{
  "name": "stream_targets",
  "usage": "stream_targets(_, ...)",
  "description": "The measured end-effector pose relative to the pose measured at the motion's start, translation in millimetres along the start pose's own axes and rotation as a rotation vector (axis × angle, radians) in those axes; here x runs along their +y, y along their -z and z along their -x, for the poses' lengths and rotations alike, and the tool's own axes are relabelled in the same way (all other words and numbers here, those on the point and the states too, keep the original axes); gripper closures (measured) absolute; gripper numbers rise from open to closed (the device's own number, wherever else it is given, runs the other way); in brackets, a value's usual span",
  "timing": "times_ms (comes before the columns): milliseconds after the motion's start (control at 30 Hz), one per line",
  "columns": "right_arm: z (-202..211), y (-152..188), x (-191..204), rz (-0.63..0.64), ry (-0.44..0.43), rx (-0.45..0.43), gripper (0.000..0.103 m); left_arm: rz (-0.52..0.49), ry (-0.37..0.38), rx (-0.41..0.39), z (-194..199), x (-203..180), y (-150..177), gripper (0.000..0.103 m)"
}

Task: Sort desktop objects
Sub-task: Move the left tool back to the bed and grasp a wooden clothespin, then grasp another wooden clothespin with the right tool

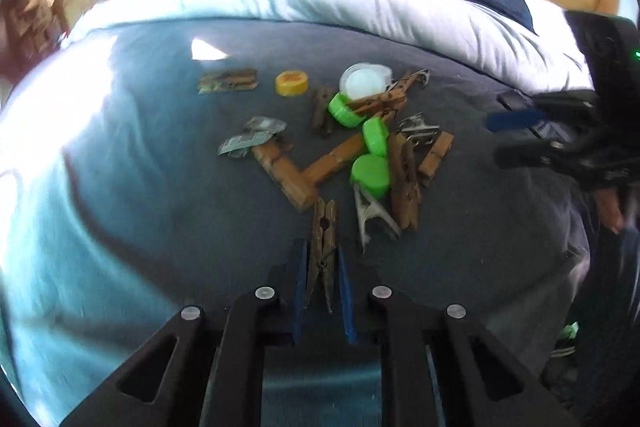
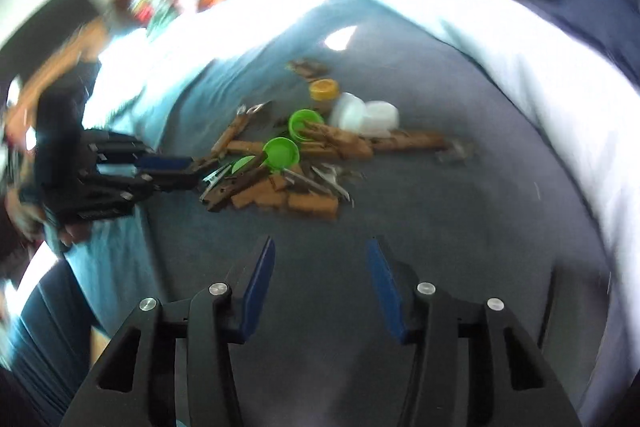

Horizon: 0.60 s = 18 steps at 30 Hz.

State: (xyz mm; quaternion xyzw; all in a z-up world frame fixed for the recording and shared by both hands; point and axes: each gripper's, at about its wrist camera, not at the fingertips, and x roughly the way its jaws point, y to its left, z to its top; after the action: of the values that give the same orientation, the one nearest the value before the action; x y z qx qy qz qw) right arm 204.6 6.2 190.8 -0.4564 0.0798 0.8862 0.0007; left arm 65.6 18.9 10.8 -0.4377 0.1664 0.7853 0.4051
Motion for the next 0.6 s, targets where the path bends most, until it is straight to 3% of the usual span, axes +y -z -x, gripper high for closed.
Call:
stream_targets(200,-44.9,-25.4,19.5,0.262,-0.008,0.124,0.056,0.048,0.012,-0.007,0.4,4.4,4.7,0.087)
stream_targets(300,-46.0,-21.6,20.9,0.217,-0.024,0.166,0.055,0.052,0.016,-0.010,2.2,6.6,5.6,0.087)
stream_targets(400,-22.3,-9.3,27.0,0.165,-0.163,0.187,0.058,0.054,0.013,-0.018,1.4,6.1,6.8,0.087)
stream_targets(600,-6.9,-3.1,29.6,0.199,-0.102,0.156,0.057,0.072,0.016,-0.023,3.9,9.1,9.2,0.087)
